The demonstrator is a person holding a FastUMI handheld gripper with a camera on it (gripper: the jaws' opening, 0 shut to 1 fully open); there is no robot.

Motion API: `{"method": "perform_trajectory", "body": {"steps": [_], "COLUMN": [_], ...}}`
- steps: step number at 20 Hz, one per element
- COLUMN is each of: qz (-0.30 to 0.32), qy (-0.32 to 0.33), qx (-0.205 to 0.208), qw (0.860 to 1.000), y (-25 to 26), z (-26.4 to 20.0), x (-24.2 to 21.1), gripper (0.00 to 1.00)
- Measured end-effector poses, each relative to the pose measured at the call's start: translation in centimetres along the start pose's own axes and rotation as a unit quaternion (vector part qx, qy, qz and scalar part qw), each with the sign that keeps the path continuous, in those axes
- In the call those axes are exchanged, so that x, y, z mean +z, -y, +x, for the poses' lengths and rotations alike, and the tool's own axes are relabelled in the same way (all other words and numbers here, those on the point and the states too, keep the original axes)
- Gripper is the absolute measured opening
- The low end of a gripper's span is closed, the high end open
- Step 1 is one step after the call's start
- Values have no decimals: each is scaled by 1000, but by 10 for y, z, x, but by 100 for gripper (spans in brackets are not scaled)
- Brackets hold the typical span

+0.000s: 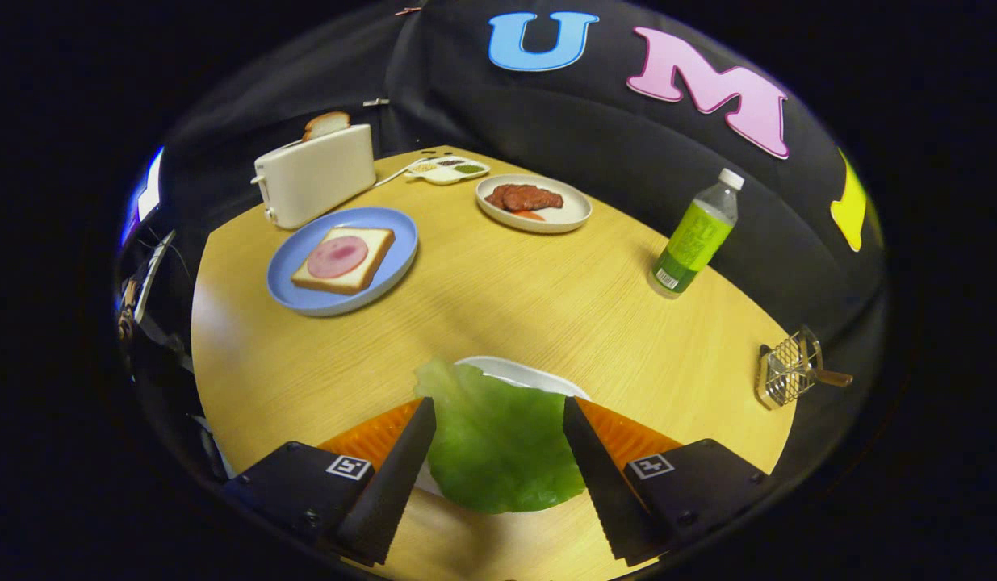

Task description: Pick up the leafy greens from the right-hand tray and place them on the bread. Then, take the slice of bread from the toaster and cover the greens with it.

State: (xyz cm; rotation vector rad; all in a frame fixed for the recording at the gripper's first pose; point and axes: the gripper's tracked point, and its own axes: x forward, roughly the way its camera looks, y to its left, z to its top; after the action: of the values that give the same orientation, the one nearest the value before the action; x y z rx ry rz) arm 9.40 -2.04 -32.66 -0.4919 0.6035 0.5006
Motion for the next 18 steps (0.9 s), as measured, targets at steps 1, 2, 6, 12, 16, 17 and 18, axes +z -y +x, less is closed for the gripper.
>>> {"method": "perform_trajectory", "body": {"steps": [1, 2, 6, 12, 16, 17, 18], "qz": [-3, -1, 15, 24, 17, 21, 19], "qy": [-5, -15, -42, -54, -58, -60, -61], "qx": [3, 9, 32, 52, 44, 36, 37], "qw": [1000, 1000, 998, 997, 997, 997, 997], "y": [2, 1, -4, -14, -19, -20, -19], "z": [5, 11, 24, 28, 27, 23, 25], "x": [-4, -10, -26, -27, -28, -28, -29], "gripper": [99, 99, 99, 75, 26, 26, 10]}}
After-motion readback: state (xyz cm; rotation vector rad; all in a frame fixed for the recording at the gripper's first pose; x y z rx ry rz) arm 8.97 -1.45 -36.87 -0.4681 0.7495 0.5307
